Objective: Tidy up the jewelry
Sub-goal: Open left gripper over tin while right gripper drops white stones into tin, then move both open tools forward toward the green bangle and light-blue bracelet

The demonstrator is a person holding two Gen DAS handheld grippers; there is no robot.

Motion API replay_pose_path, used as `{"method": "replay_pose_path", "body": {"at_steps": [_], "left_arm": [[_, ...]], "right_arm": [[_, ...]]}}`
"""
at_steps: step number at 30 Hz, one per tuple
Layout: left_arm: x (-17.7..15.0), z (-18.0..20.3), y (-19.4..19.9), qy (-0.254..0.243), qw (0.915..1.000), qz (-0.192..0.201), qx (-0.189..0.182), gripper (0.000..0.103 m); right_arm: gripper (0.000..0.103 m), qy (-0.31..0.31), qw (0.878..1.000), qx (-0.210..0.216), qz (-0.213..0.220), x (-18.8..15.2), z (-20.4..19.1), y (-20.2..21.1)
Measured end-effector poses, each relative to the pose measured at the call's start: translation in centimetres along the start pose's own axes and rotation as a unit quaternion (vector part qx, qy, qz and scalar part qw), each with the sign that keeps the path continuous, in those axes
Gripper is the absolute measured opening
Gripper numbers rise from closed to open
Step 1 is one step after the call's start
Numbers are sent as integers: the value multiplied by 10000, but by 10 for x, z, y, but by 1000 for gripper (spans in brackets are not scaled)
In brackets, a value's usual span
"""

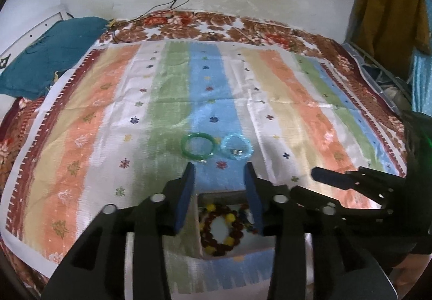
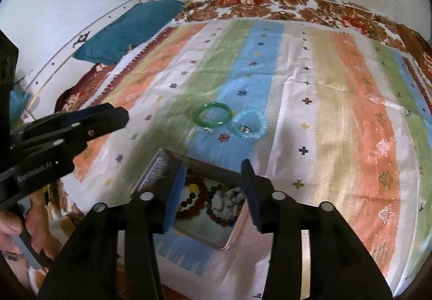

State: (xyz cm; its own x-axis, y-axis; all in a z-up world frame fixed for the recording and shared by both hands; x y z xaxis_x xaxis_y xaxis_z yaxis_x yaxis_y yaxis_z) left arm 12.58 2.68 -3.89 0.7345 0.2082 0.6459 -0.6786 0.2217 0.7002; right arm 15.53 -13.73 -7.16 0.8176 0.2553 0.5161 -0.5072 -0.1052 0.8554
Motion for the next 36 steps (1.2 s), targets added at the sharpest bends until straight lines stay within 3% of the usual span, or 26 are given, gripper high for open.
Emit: {"method": "replay_pose_path", "body": {"at_steps": [6, 17, 36], "left_arm": [[18, -20, -21, 133, 9996, -124, 224, 47], [28, -60, -68, 679, 9952, -630, 317, 52], [34, -76, -114, 650, 9912, -1067, 428, 57]], "right_arm": [[50, -63, 9999, 24, -157, 9, 1, -14], [56, -161, 9993, -80, -321, 26, 5, -39], [56, -438, 9959, -249, -753, 41, 23, -86]]}}
Point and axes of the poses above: each gripper's, at about its wrist camera, not at the fingertips, and y roughly against the way its jaws point, z to its right, x to its top, the point moved 3 cm from there along -y, roughly the way its jaws point, and after that the axes turned 13 degrees about -x, right-handed, at the moved point
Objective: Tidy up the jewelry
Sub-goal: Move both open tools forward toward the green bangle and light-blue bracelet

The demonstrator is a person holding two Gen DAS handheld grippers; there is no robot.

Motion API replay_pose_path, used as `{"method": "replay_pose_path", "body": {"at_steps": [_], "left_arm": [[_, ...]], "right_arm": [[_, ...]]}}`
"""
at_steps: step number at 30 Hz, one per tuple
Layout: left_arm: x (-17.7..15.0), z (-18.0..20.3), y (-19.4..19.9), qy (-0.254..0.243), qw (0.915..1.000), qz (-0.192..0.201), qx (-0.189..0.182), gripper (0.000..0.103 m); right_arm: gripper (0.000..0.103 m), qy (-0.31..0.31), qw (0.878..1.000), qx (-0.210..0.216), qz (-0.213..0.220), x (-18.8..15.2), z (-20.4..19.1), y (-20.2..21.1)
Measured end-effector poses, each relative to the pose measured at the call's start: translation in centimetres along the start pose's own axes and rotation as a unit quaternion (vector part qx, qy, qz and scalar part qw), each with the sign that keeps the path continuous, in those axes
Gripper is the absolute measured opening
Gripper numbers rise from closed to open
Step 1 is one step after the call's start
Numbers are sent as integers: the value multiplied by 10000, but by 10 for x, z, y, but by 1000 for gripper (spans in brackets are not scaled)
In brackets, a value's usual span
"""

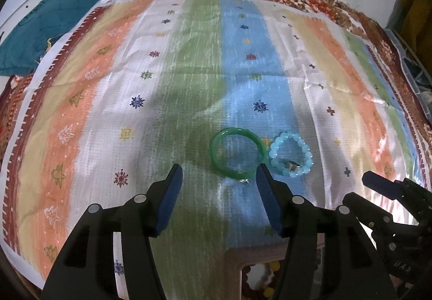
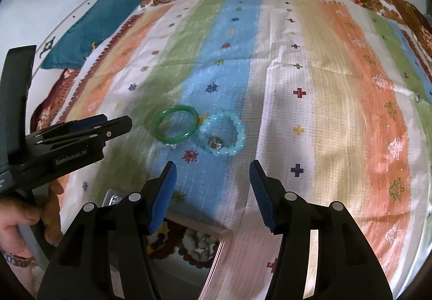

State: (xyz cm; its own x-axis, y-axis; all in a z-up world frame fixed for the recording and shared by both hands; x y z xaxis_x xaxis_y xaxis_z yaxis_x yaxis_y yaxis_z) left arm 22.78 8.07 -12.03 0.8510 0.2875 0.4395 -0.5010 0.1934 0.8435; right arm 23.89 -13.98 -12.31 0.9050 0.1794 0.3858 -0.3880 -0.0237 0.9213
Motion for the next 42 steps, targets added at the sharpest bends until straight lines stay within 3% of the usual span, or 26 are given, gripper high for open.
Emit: {"method": "replay_pose_path", "body": {"at_steps": [7, 42], "left_arm": [[3, -5, -12, -16, 9999, -114, 47, 58], [14, -26, -62, -292, 9974, -494, 434, 60]], "right_arm": [[56, -128, 9995, -117, -259, 4, 8, -20], [56, 15, 9951, -755, -638, 27, 12, -83]]}}
Point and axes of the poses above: each gripper's, at about its wrist camera, not at the fingertips, and y roughly against the way its jaws point, z to its right, x to its top, the point moved 3 cm from there along -y, roughly the way its jaws point, and after that the axes turned 13 degrees about -x, right-handed, at the moved point
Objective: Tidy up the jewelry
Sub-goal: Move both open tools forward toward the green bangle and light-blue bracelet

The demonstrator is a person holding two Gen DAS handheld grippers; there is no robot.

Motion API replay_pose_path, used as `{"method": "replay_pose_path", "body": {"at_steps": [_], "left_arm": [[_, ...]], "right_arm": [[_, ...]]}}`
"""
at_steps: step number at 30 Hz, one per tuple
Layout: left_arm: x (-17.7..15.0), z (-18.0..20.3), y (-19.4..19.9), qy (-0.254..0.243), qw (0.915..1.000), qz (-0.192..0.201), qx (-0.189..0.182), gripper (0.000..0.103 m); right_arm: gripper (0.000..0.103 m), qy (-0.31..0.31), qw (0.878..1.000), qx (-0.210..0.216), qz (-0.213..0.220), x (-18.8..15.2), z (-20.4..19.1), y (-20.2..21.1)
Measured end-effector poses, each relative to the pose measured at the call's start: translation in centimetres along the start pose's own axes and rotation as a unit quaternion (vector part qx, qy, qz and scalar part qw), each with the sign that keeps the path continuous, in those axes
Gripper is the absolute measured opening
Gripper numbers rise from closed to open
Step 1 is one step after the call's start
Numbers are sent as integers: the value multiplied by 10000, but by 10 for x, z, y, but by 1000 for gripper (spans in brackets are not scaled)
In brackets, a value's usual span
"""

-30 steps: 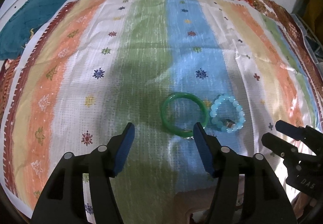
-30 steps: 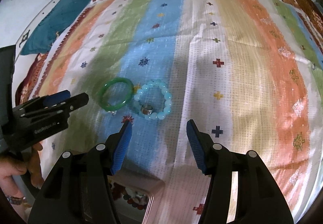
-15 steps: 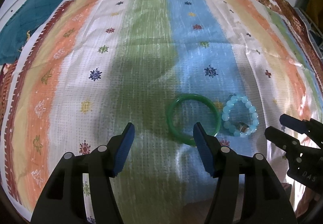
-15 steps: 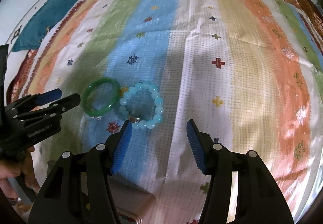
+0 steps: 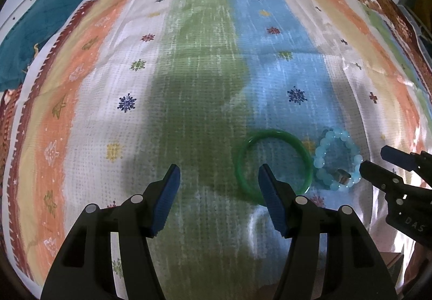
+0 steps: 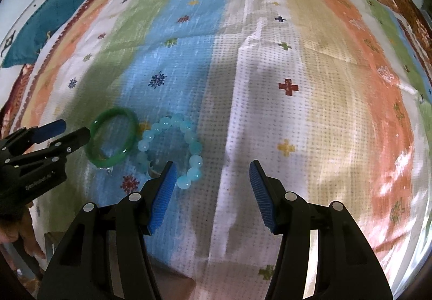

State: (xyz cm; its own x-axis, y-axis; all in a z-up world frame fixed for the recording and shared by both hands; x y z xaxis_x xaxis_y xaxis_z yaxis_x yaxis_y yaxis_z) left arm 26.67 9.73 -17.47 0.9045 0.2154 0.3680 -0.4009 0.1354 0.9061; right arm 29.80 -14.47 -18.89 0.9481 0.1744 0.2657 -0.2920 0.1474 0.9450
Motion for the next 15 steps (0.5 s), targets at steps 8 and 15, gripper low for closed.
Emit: {"method": "replay_pose_path", "body": {"at_steps": [8, 15], "left_arm": [[6, 4, -12, -337, 9990, -60, 296, 60], [6, 1, -23, -321, 9990, -186, 263, 62]], "right_arm": [[56, 191, 9996, -183, 35, 4, -8, -11], [53, 265, 9991, -313, 49, 6, -9, -16]]}}
Point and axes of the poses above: each gripper's, at about its wrist camera, not at the fingertips, and y roughly against the way its jaws point, z to its right, x to its top, the point moved 3 cm from there along -y, roughly the way its jaws point, and after that the axes turned 13 degrees about -x, right-handed, at the moved point
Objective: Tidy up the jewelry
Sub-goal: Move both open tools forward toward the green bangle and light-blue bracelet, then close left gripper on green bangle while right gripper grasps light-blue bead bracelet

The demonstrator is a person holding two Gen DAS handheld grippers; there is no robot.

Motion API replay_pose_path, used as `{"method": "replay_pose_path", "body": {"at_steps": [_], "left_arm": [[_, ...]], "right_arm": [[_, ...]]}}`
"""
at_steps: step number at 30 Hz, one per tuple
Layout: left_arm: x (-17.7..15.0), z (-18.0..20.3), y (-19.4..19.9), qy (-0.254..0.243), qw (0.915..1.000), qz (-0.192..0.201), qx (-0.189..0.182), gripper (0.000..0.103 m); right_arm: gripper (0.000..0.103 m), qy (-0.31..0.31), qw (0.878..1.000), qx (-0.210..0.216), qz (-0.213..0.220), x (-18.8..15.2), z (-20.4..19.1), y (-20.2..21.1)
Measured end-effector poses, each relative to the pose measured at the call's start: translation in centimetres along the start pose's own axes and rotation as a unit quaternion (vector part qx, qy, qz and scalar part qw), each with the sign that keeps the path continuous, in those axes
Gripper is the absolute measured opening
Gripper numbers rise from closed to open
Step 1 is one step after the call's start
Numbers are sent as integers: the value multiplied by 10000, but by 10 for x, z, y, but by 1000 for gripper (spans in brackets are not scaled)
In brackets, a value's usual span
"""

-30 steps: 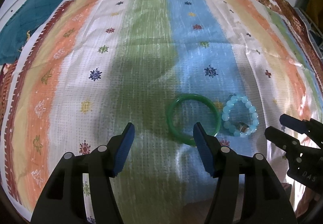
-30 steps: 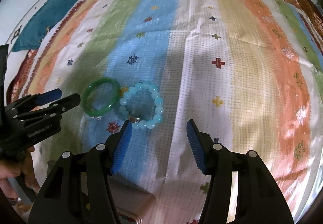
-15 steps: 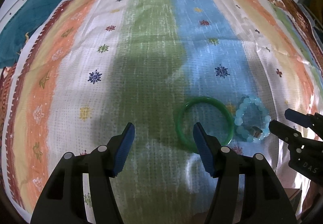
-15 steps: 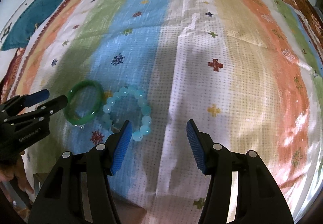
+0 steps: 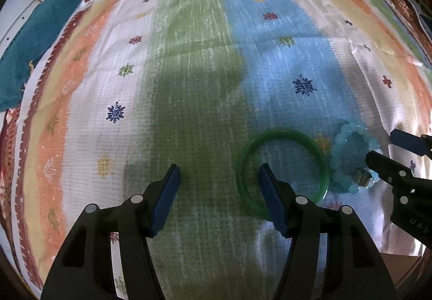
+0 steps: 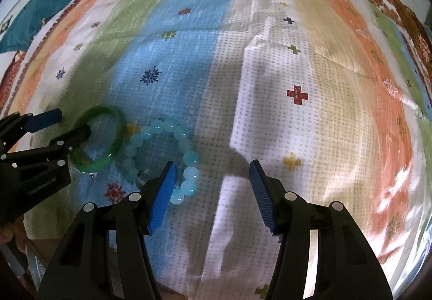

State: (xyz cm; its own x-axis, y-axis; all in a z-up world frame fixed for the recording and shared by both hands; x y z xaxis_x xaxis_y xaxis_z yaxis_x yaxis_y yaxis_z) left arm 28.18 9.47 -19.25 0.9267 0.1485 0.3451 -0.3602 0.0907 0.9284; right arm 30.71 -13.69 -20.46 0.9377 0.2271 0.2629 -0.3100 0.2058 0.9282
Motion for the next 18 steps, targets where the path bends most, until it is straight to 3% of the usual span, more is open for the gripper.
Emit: {"method": "replay_pose_path", "body": {"at_steps": [2, 5, 10, 11, 18], "left_arm": [[0, -1, -1, 50, 10000, 3, 0, 62], [0, -1, -1, 47, 10000, 0, 83, 49], [-3, -3, 0, 74, 10000, -26, 31, 13], [-3, -3, 0, 74, 10000, -36, 23, 9], [-1, -4, 14, 181, 9996, 140, -183, 7]], "right_arm": [[39, 8, 10000, -9, 4, 2, 1, -1], [23, -131, 9998, 108, -81, 2, 8, -3], [14, -107, 9997, 177, -125, -1, 8, -2], [12, -114, 9997, 189, -129, -1, 8, -2], [12, -182, 9993, 328, -16, -3, 13, 11]]}}
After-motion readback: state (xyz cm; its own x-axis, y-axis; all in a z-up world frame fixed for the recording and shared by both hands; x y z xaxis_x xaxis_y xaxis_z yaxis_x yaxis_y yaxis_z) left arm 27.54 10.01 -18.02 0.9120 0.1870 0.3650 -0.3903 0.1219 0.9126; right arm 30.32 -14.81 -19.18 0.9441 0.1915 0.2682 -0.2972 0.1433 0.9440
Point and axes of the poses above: each gripper's, at about its wrist camera, not at the fingertips, and y roughly against the way its jaws point, z to its right, x to its top, the point moved 3 cm from there along -y, roughly the way its jaws point, and after that the axes turned 13 degrees about -x, right-handed, at the moved point
